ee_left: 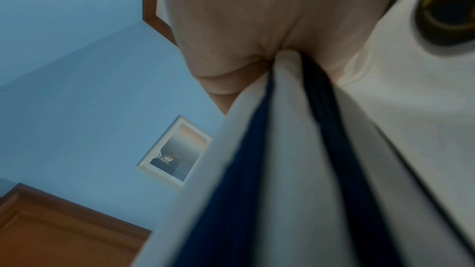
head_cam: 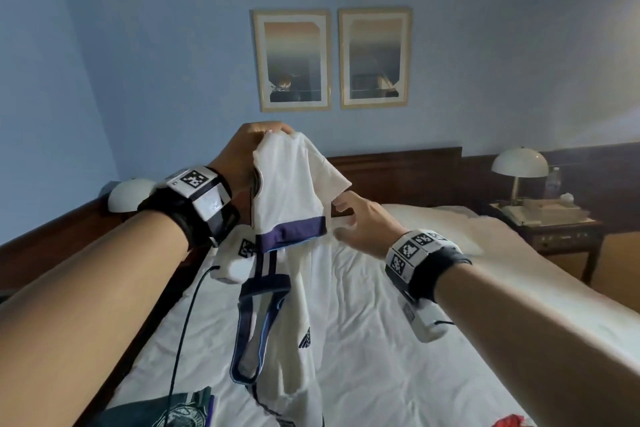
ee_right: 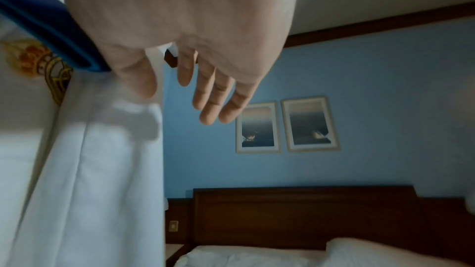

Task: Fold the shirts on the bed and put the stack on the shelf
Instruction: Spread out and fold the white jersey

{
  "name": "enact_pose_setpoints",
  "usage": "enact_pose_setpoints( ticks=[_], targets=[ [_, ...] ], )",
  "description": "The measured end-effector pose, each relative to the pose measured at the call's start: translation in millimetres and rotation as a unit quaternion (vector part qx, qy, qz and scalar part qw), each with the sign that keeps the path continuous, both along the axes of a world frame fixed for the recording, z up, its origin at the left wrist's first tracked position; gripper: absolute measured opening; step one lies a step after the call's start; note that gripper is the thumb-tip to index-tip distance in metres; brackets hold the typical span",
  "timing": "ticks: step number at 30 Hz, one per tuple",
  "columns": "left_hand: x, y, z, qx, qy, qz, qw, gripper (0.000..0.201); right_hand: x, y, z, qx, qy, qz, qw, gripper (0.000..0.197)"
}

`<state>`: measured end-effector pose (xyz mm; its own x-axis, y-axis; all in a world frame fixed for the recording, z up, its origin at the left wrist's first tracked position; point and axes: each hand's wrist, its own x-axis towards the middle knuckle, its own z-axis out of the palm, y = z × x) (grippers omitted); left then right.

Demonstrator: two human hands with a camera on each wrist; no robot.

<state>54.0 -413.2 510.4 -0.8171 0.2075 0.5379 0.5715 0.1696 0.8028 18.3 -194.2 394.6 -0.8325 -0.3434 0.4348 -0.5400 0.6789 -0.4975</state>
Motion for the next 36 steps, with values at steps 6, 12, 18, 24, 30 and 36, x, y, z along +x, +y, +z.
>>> enact_pose_setpoints(
  ticks=[6,12,18,24,30,36],
  targets=[
    [7.8,-6.0,-2.1,-0.034,0.040,0.042,0.998,0.018,-6.6,-32.8,-16.4,-0.040,-0.003,0.026,0.999,0.019],
    [9.5,-31.0,-13.6,-0.058,0.066,0.067,0.994,0.035,-12.7,-17.7,-18.7,-0.042,-0.026,0.039,0.998,0.013],
    [6.6,-37.5,-15.0,-0.054,0.081,0.073,0.993,0.021,-7.9,-7.0,-27.4,0.097,-0.066,-0.016,0.993,0.016],
    [6.6,-51.9,-18.2,-0.112,0.034,0.056,0.992,0.024,-19.1,10.1,-15.6,0.012,-0.063,-0.087,0.994,0.027],
    [-1.7,-89.0,-50.5,-0.275,-0.092,0.126,0.949,0.027,-13.7,11.0,14.9,-0.006,-0.055,-0.047,0.997,0.024],
    [6.2,-85.2,-83.8,-0.630,-0.187,0.102,0.747,0.037,-5.0,-10.1,41.2,0.141,-0.003,-0.005,0.990,0.017]
  ],
)
